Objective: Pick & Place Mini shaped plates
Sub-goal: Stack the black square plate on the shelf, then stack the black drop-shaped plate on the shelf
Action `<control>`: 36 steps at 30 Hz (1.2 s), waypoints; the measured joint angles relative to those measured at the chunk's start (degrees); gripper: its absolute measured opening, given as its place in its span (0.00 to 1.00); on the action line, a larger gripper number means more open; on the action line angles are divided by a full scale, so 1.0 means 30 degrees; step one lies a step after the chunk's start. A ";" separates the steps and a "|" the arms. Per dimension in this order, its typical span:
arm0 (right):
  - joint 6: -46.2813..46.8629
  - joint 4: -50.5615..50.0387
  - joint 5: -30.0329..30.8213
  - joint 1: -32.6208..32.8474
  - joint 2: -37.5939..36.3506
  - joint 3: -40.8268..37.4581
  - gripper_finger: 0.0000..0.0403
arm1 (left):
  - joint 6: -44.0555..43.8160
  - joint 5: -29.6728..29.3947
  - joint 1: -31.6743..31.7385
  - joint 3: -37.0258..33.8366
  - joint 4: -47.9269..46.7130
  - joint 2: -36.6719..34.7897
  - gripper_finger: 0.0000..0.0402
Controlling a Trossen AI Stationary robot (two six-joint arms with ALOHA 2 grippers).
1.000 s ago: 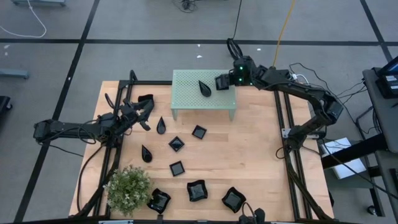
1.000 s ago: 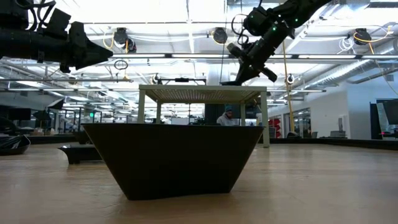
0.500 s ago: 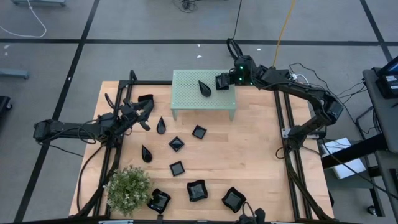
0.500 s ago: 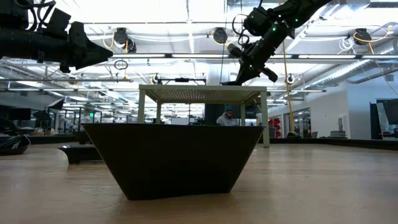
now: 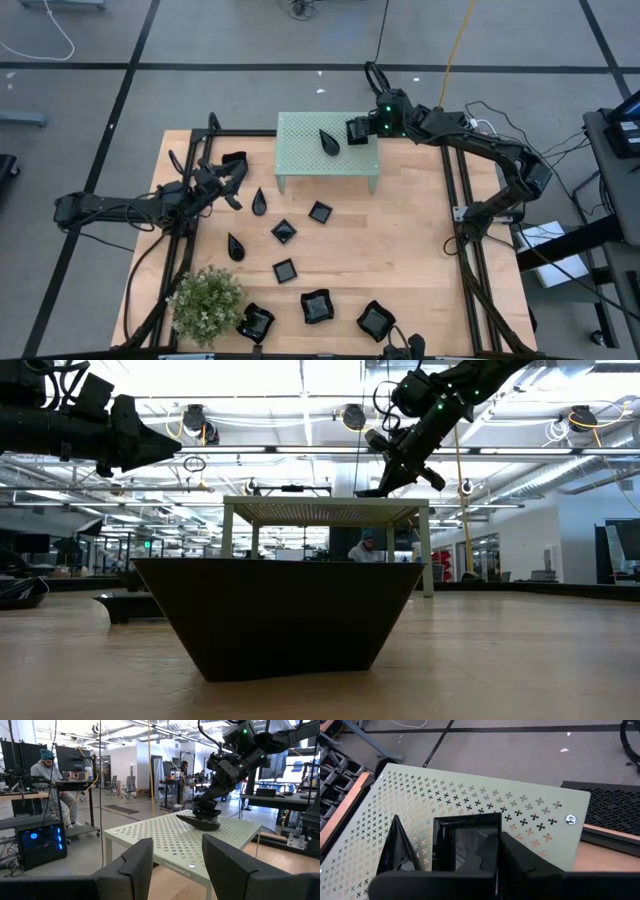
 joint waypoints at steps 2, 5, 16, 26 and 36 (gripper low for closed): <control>-0.0182 0.0000 -0.0017 0.0006 0.0000 0.0000 0.01 | 0.0000 0.0000 0.0001 -0.0006 -0.0006 0.0006 0.43; -0.0196 0.0000 -0.0017 0.0019 0.0000 0.0000 0.01 | 0.0000 0.0003 0.0001 -0.0003 -0.0003 -0.0001 0.43; 0.0123 0.0014 0.0005 0.0521 0.0000 0.0000 0.00 | 0.0000 0.0000 0.0000 -0.0006 -0.0005 0.0006 0.43; 0.0630 0.0036 0.0049 0.0515 0.0000 -0.0003 0.18 | 0.0000 0.0000 0.0001 -0.0006 -0.0006 0.0006 0.43; -0.3311 0.1963 0.1115 0.0515 -0.0840 -0.0007 0.29 | -0.0006 0.0000 0.0001 -0.0006 -0.0006 -0.0001 0.43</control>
